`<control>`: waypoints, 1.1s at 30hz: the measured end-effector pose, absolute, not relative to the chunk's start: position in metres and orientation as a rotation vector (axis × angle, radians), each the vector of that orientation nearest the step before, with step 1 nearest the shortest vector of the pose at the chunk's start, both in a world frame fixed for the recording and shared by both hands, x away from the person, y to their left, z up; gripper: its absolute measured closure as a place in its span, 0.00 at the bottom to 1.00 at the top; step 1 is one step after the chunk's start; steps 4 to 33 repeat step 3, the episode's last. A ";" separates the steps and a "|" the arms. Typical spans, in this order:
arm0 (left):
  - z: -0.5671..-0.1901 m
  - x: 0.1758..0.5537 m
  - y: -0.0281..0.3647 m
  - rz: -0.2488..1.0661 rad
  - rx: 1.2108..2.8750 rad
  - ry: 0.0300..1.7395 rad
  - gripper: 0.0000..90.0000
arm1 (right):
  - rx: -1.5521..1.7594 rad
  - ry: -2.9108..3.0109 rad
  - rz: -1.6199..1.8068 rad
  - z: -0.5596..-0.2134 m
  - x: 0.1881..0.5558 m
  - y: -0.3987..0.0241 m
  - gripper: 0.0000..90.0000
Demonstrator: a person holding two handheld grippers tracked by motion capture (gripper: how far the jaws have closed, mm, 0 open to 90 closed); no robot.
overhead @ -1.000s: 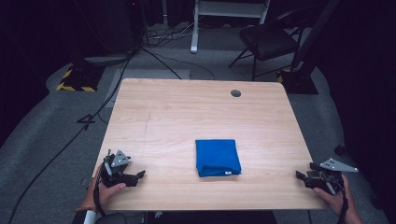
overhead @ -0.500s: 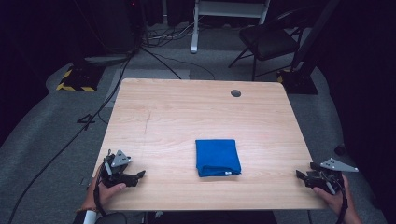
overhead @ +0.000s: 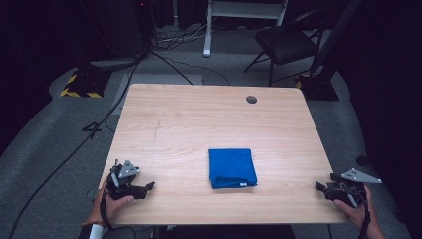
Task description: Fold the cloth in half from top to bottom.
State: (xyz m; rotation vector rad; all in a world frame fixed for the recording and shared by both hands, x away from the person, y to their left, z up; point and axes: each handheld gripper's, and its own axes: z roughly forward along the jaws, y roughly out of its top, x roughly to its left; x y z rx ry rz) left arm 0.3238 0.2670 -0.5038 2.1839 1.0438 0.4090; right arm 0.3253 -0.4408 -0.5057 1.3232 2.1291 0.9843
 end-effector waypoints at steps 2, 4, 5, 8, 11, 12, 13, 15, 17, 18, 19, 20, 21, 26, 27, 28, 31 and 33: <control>-0.504 0.324 0.267 0.409 2.183 1.044 0.18 | 1.323 2.129 0.984 -0.506 0.325 -0.441 0.25; -0.504 0.324 0.267 0.409 2.183 1.044 0.18 | 1.323 2.129 0.984 -0.506 0.325 -0.441 0.25; -0.504 0.324 0.267 0.409 2.183 1.044 0.18 | 1.323 2.129 0.984 -0.506 0.325 -0.441 0.25; -0.504 0.324 0.267 0.409 2.183 1.044 0.18 | 1.323 2.129 0.984 -0.506 0.325 -0.441 0.25; -0.504 0.324 0.267 0.409 2.183 1.044 0.18 | 1.323 2.129 0.984 -0.506 0.325 -0.441 0.25; -0.504 0.324 0.267 0.409 2.183 1.044 0.18 | 1.323 2.129 0.984 -0.506 0.325 -0.441 0.25; -0.504 0.324 0.267 0.409 2.183 1.044 0.18 | 1.323 2.129 0.984 -0.506 0.325 -0.441 0.25; -0.504 0.324 0.267 0.409 2.183 1.044 0.18 | 1.323 2.129 0.984 -0.506 0.325 -0.441 0.25; -0.504 0.324 0.267 0.409 2.183 1.044 0.18 | 1.323 2.129 0.984 -0.506 0.325 -0.441 0.25; -0.504 0.324 0.267 0.409 2.183 1.044 0.18 | 1.323 2.129 0.984 -0.506 0.325 -0.441 0.25; -0.504 0.324 0.267 0.409 2.183 1.044 0.18 | 1.323 2.129 0.984 -0.506 0.325 -0.441 0.25; -0.504 0.324 0.267 0.409 2.183 1.044 0.18 | 1.323 2.129 0.984 -0.506 0.325 -0.441 0.25; -0.504 0.324 0.267 0.409 2.183 1.044 0.18 | 1.323 2.129 0.984 -0.506 0.325 -0.441 0.25; -0.504 0.324 0.267 0.409 2.183 1.044 0.18 | 1.323 2.129 0.984 -0.506 0.325 -0.441 0.25; -0.504 0.324 0.267 0.409 2.183 1.044 0.18 | 1.323 2.129 0.984 -0.506 0.325 -0.441 0.25; -0.504 0.324 0.267 0.409 2.183 1.044 0.18 | 1.323 2.129 0.984 -0.506 0.325 -0.441 0.25; -0.504 0.324 0.267 0.409 2.183 1.044 0.18 | 1.323 2.129 0.984 -0.506 0.325 -0.441 0.25; -0.504 0.324 0.267 0.409 2.183 1.044 0.18 | 1.323 2.129 0.984 -0.506 0.325 -0.441 0.25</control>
